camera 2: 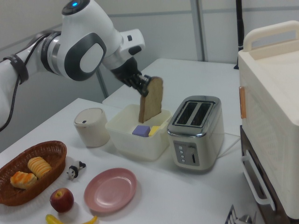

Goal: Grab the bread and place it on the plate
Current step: 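Carry the bread slice over to the pink plate and lower it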

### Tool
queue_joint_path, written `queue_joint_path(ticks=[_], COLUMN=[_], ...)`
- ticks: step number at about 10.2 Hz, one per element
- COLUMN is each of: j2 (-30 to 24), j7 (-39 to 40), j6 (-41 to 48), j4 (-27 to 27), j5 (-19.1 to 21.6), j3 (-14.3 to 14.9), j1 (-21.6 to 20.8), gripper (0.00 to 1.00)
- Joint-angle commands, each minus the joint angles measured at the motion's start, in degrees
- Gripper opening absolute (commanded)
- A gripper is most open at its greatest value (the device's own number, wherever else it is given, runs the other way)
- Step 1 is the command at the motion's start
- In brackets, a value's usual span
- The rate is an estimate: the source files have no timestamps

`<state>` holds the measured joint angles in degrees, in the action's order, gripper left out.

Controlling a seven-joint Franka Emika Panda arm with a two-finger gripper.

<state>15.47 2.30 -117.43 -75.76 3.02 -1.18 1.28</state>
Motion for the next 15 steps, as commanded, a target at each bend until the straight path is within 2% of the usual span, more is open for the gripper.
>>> queue_joint_path(ticks=[1, 5, 7, 10, 13, 14, 15], j2=[-1.9, -1.5, 1.2, 5.6, 6.1, 6.8, 6.9], j7=[8.1, 21.0, 31.4, 36.1, 39.2, 39.0, 38.9], j6=[14.6, 30.3, 37.0, 37.5, 37.6, 38.4, 39.3], j4=[-1.9, -2.5, -2.5, -3.0, -4.7, -4.7, -4.7], j5=[4.9, 4.9, 4.5, 3.8, 2.5, 2.4, 2.2], j3=[0.0, -0.2, -0.2, -0.2, -0.2, -0.2, -0.2], j1=[0.0, -0.2, -3.1, -6.4, -6.8, -6.9, -7.3], gripper=[0.00, 0.00, 0.00, 0.00, 0.05, 0.18, 0.42])
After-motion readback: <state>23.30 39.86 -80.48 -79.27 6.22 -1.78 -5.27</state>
